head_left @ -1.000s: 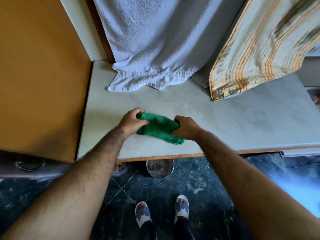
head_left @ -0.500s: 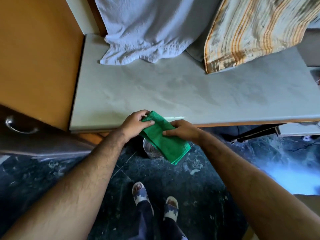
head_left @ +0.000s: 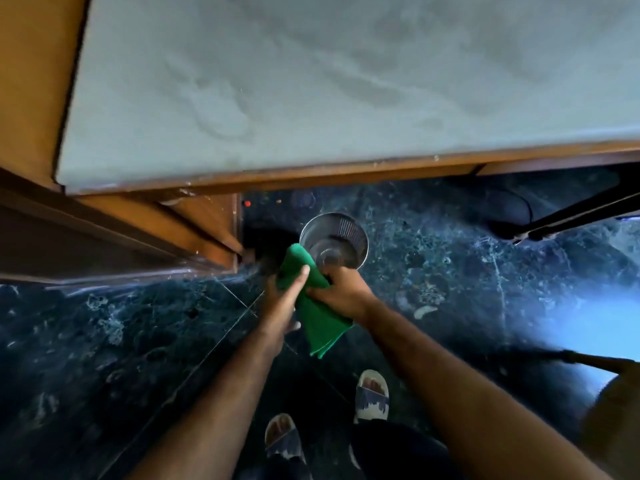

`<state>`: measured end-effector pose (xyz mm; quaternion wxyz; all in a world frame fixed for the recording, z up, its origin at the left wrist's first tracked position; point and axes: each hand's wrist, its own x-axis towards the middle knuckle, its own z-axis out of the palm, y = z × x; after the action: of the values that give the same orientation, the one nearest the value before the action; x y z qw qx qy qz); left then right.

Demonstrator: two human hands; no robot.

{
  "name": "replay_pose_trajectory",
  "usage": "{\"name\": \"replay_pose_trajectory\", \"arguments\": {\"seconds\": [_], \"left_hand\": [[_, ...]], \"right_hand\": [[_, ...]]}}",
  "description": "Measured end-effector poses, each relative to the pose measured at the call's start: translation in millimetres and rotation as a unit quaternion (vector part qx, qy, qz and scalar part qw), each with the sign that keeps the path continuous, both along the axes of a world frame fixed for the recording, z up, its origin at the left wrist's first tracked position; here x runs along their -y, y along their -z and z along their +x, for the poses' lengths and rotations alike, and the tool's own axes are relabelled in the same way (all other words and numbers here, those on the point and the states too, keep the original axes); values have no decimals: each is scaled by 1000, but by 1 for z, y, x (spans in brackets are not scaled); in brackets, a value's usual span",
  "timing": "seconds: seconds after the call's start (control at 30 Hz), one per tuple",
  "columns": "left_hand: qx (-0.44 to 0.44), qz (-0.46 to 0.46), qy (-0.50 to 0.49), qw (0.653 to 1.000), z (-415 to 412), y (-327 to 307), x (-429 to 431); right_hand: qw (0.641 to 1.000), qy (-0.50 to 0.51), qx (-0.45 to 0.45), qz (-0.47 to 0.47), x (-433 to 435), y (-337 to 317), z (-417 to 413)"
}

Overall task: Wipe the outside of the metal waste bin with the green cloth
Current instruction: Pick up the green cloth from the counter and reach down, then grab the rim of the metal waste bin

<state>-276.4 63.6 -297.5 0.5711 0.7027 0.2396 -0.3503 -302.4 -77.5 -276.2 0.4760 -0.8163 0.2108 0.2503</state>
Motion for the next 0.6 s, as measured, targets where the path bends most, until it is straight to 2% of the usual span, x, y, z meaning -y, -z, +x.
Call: {"name": "replay_pose_trajectory", "arguments": {"seconds": [0.1, 0.2, 0.3, 0.33, 0.37, 0.4, 0.43, 0.5, 0.53, 0.6], "left_hand": [[11, -3, -82, 997, 1, 70, 2], [-33, -59, -124, 990, 11, 126, -3], [-97, -152, -110, 977, 25, 171, -15], [-104, -186, -113, 970, 29, 188, -19], [-105, -198, -115, 968, 34, 201, -21], [-103, -188, -119, 969, 38, 212, -22], [-97, -172, -124, 972, 42, 223, -24], [-81, -166, -130, 974, 48, 242, -26], [-73, -173, -131, 973, 52, 251, -26], [-63, -181, -142, 971, 59, 267, -25]], "right_hand": [[1000, -5, 15, 13, -34, 58, 5], [999, -4, 19, 44, -49, 108, 13], [975, 9, -24, 219, -41, 153, 17], [970, 4, -16, 243, -36, 167, 17], [975, -4, 14, 224, -28, 179, 18], [986, -14, 59, 156, -17, 190, 20], [992, -33, 117, 37, -5, 204, 22], [954, -70, 208, -202, 21, 226, 24], [936, -92, 217, -262, 35, 236, 25], [919, -175, 153, -317, 54, 257, 25]]}}
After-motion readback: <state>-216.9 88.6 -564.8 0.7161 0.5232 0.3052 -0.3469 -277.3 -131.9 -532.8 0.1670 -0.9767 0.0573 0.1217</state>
